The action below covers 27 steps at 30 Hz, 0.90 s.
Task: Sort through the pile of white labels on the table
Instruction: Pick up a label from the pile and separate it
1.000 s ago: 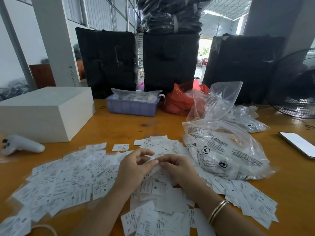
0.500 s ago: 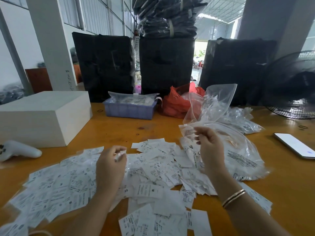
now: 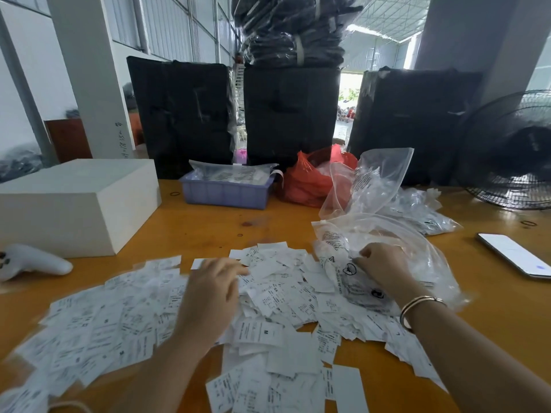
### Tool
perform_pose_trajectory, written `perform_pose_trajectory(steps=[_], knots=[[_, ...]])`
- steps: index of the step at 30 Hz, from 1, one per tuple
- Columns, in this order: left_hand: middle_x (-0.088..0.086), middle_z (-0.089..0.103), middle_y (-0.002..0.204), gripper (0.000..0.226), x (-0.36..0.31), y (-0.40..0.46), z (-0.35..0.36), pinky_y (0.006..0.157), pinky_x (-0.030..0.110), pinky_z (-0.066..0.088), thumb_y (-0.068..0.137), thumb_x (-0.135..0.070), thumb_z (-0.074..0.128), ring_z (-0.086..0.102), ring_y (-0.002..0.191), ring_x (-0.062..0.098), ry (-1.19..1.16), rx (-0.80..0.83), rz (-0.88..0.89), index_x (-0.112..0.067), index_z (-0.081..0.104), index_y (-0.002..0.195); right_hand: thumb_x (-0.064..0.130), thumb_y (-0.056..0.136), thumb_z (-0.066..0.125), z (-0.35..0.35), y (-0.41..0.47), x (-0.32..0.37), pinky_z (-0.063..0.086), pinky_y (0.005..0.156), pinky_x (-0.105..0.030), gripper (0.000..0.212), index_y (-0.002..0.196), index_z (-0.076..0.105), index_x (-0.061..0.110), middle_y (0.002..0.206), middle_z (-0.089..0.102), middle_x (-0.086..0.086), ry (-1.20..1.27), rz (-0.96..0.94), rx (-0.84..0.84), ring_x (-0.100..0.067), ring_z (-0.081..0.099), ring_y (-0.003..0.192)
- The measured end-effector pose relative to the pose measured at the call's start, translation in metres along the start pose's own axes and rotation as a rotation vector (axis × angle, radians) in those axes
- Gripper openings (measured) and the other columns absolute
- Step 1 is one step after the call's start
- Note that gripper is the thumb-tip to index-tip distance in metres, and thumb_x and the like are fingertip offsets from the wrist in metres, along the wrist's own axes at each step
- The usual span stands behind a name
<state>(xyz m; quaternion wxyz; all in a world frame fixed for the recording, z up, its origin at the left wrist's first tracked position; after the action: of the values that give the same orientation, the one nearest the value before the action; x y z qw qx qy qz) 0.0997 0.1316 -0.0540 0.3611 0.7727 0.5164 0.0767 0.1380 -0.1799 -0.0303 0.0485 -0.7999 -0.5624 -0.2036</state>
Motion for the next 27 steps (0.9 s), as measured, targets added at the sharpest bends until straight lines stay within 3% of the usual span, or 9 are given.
perform_pose_trajectory(steps=[5,10,13,15,17,19,23,25,27], knots=[[-0.021,0.060,0.104,0.021,-0.015,-0.008,0.017,0.093,0.022,0.039,0.090,-0.018,0.061,0.047,0.103,-0.004,-0.212,0.190,0.176,-0.030,0.068,0.105,0.037,0.089,0.061,-0.001,-0.003,0.001,0.050,0.074,-0.035,0.028,0.067,0.063,0.020,0.066,0.058,0.003,0.052,0.046,-0.048,-0.020,0.057,0.073],[-0.028,0.055,0.100,0.018,-0.013,-0.008,0.022,0.094,0.022,0.039,0.092,-0.024,0.058,0.046,0.100,-0.006,-0.221,0.267,0.167,-0.034,0.068,0.104,0.027,0.094,0.048,-0.008,-0.005,0.001,0.030,0.078,-0.034,0.040,0.055,0.054,0.017,0.060,0.053,0.003,-0.031,0.043,-0.202,-0.017,0.048,0.063],[-0.025,0.058,0.101,0.017,-0.016,-0.008,0.022,0.093,0.023,0.039,0.091,-0.024,0.060,0.046,0.100,-0.006,-0.231,0.252,0.165,-0.032,0.070,0.103,0.025,0.094,0.051,-0.020,-0.019,0.015,0.033,0.080,-0.034,0.028,0.074,0.067,0.016,0.077,0.061,0.004,0.109,-0.136,-0.435,-0.018,0.056,0.079],[-0.021,0.061,0.104,0.017,-0.017,-0.006,0.020,0.095,0.025,0.039,0.092,-0.024,0.059,0.047,0.102,-0.003,-0.260,0.224,0.139,-0.029,0.070,0.104,0.020,0.093,0.058,-0.026,-0.036,0.036,0.042,0.075,-0.020,0.017,0.089,0.072,0.011,0.082,0.067,0.004,0.393,-0.344,-0.506,-0.005,0.057,0.072],[-0.023,0.058,0.109,0.020,-0.019,-0.006,0.018,0.098,0.027,0.038,0.095,-0.032,0.053,0.047,0.107,-0.002,-0.330,0.205,0.073,-0.030,0.067,0.109,0.017,0.090,0.060,-0.022,-0.055,0.059,0.044,0.058,-0.012,0.010,0.087,0.068,0.014,0.072,0.067,0.007,0.696,-0.436,-0.340,-0.002,0.055,0.056],[-0.023,0.054,0.116,0.034,-0.022,-0.007,0.016,0.098,0.024,0.039,0.093,-0.050,0.044,0.047,0.112,-0.003,-0.436,0.193,-0.014,-0.034,0.058,0.120,0.016,0.090,0.057,-0.005,-0.072,0.080,0.049,0.059,-0.016,0.007,0.086,0.063,0.018,0.071,0.068,0.003,0.913,-0.411,-0.011,-0.005,0.061,0.061],[-0.027,0.059,0.111,0.062,-0.024,-0.006,0.010,0.082,0.008,0.044,0.077,-0.074,0.043,0.051,0.106,-0.013,-0.724,0.206,-0.210,-0.039,0.041,0.129,0.012,0.092,0.057,0.030,-0.092,0.101,0.048,0.058,-0.014,0.010,0.086,0.061,0.018,0.066,0.069,0.007,0.944,-0.445,0.251,-0.005,0.064,0.062],[-0.027,0.064,0.100,0.045,-0.022,-0.003,0.011,0.079,0.013,0.047,0.080,-0.061,0.055,0.057,0.097,-0.010,-0.758,0.193,-0.269,-0.040,0.047,0.119,0.011,0.092,0.058,0.040,-0.094,0.103,0.045,0.056,-0.013,0.013,0.083,0.061,0.020,0.061,0.068,0.008,0.943,-0.443,0.288,-0.004,0.062,0.059],[-0.028,0.064,0.092,0.015,-0.020,-0.002,0.012,0.070,0.012,0.049,0.087,-0.031,0.064,0.061,0.085,-0.005,-0.729,0.125,-0.293,-0.037,0.059,0.100,0.013,0.093,0.057,0.048,-0.093,0.103,0.044,0.056,-0.012,0.014,0.084,0.062,0.022,0.062,0.068,0.009,0.944,-0.407,0.301,-0.002,0.061,0.059]])
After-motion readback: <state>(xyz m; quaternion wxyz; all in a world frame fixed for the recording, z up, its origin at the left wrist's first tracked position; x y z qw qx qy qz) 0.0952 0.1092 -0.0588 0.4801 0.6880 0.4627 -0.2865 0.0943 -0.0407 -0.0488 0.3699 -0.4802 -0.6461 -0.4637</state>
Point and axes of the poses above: each hand's wrist, its own y-axis towards the middle knuckle, its own z-axis out of the palm, x = y × z, the point moved 2 cm from there along y, towards the middle knuckle
